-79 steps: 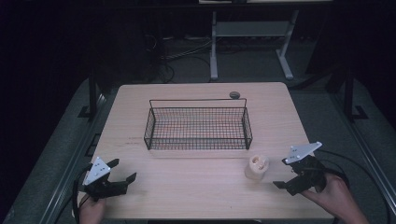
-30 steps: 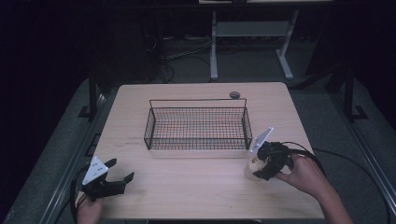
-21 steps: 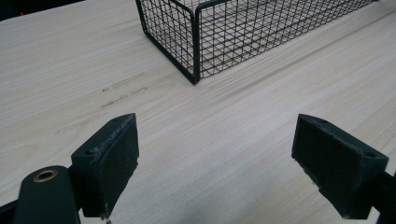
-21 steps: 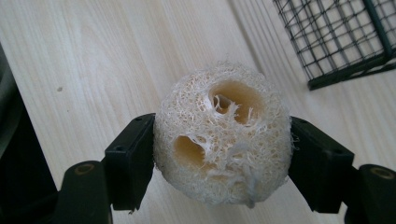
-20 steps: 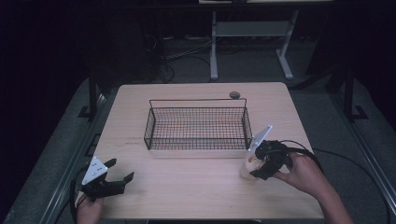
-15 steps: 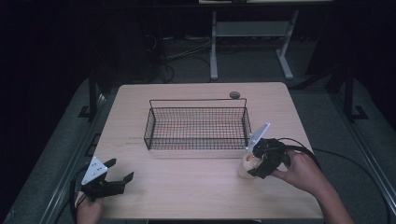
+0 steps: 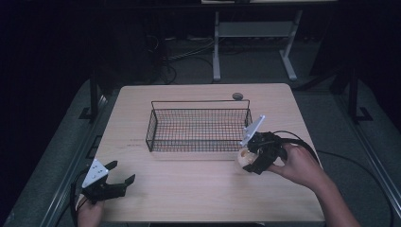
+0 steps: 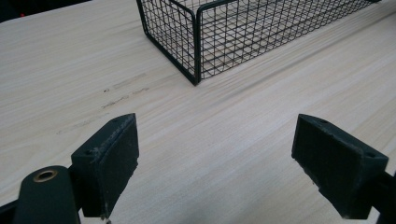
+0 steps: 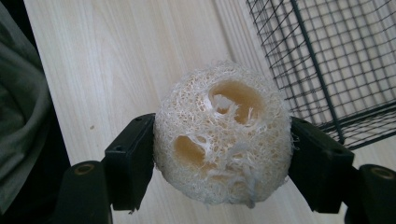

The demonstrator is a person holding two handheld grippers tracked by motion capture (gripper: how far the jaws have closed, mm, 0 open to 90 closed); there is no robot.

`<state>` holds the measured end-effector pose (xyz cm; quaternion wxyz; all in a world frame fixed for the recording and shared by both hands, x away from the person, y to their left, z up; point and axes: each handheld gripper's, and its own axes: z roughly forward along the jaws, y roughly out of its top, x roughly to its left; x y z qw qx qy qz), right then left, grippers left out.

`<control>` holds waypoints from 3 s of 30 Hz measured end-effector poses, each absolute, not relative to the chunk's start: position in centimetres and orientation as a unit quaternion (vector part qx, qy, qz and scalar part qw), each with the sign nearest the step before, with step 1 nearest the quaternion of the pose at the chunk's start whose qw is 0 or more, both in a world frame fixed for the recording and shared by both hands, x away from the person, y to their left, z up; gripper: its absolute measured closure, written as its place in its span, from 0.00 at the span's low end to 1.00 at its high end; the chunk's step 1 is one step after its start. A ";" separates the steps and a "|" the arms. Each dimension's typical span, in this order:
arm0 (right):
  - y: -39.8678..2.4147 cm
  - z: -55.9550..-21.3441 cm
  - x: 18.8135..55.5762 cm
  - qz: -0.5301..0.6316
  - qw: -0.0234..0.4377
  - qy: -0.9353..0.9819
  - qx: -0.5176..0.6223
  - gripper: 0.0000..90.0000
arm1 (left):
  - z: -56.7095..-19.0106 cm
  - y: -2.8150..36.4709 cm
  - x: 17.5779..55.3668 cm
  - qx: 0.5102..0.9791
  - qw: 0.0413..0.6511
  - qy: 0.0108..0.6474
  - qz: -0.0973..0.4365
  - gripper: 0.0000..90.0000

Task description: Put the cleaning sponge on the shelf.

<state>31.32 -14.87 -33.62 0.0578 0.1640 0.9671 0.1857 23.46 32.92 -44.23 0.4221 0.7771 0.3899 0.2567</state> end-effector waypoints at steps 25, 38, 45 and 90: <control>-11.4 -29.9 34.4 0.196 0.059 0.968 0.144 0.32 | -44.3 33.4 23.5 0.776 0.417 0.395 0.260 0.16; -9.5 -29.3 36.7 0.182 0.066 0.971 0.139 0.32 | -44.2 33.2 23.4 0.778 0.418 0.390 0.262 0.16; -8.8 -29.4 38.3 0.182 0.062 0.970 0.146 0.32 | -44.3 33.2 23.5 0.779 0.418 0.391 0.258 0.16; -7.3 -33.4 44.9 0.146 0.056 0.969 0.194 0.32 | -44.2 33.2 23.2 0.779 0.421 0.386 0.257 0.16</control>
